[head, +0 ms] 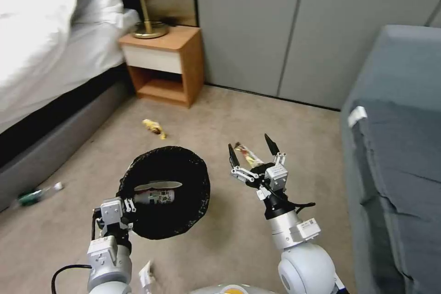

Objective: Pick up the trash bin, then pick up the garbage from the floor and place it into the trash bin.

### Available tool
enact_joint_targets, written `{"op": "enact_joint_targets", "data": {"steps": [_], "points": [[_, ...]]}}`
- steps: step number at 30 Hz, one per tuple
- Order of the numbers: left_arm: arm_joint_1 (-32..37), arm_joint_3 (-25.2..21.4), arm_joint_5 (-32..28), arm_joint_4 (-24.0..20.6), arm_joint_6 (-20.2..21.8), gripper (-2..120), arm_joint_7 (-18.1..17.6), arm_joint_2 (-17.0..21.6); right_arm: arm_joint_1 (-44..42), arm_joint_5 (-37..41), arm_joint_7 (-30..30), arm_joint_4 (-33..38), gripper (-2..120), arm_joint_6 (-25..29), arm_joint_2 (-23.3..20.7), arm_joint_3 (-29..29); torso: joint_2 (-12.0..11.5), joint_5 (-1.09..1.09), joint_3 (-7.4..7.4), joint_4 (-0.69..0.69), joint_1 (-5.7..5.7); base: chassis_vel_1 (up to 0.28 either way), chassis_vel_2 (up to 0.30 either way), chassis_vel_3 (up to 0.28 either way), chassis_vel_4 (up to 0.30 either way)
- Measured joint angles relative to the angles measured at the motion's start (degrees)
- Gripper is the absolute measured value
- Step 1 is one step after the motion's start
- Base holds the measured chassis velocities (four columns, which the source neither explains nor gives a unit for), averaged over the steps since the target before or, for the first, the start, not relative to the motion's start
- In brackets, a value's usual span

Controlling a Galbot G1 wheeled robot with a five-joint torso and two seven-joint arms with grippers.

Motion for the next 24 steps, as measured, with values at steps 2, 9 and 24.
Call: {"op": "enact_joint_targets", "data": {"steps": [2,9,24], "points": [[0.2,0.0,0.0,0.0,-0.1,0,0.0,0.0,0.0,0.2,-0.1,0.0,100,0.2,0.1,0.0,0.0,0.00,0.00,0.00,0.00,0.035,0.020,0.037,0.027],[0.2,0.1,0.0,0.0,-0.2,0,0.0,0.0,0.0,0.4,-0.3,0.1,100,0.5,0.2,0.2,0.0,0.00,0.00,-0.02,0.00,0.000,0.000,0.000,0.000],[0.5,0.1,0.2,-0.1,-0.4,0,0.0,-0.1,-0.2,0.3,-0.3,0.3,100,0.7,0.6,0.4,0.0,0.00,0.00,-0.01,0.00,0.000,0.000,0.000,0.000]]}}
